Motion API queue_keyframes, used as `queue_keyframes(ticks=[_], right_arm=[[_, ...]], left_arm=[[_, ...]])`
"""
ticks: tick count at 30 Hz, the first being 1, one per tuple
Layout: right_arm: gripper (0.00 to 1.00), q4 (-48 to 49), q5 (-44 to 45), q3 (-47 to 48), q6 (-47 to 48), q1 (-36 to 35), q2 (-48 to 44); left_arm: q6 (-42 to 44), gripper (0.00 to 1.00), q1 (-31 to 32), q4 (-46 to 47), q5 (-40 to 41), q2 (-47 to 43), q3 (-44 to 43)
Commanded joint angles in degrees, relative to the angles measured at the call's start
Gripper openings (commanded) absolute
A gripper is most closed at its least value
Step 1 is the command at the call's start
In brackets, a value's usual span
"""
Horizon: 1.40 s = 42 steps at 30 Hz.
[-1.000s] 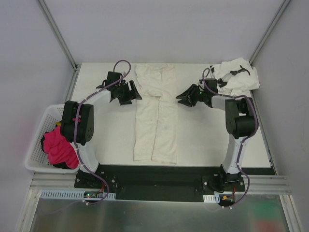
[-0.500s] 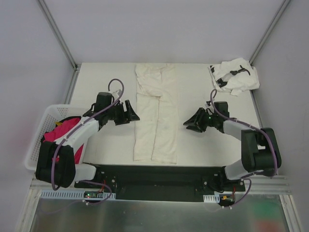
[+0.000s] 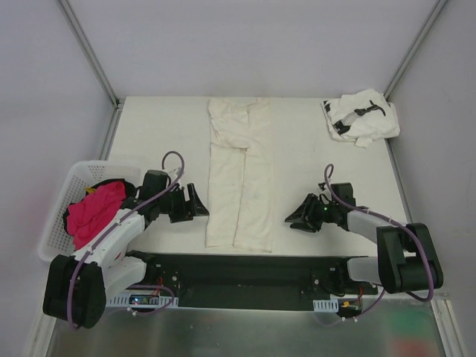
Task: Fold and stack the t-shirts
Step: Rotate the tshirt 90 degrees
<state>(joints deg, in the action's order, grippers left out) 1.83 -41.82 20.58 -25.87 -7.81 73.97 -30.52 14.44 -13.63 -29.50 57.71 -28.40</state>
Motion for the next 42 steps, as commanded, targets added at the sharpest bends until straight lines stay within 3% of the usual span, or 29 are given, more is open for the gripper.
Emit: queue_keyframes(ticks=[1,7,12,26,42], right_arm=[[0.43,-1.4,-1.3,-2.0,1.1,-1.4,-2.5],[0.43,-6.9,0.6,-3.6,2.3,-2.9,-8.7],[0.44,-5.2,1.7,-6.9,1.5,-3.6,-10.5],[0.45,6.6,2.5,-8.1,-2.9,-11.3,-0.5],[0.45,17.0,6.0,-9.6,-10.4,-22.2,6.6]], left_arm=[[-1.3,0.73,1.4,-3.5,-1.0,-1.1,3.2],[-5.0,0.73,8.4,-8.1,4.5,-2.8,3.9],[-7.1,0.73,10.8,-8.0,6.4,-5.4,7.0],[-8.6,0.72,12.2,0.6,7.9,-2.9,12.1],[-9.5,0.71,12.8,11.3,3.7,3.5,17.5]])
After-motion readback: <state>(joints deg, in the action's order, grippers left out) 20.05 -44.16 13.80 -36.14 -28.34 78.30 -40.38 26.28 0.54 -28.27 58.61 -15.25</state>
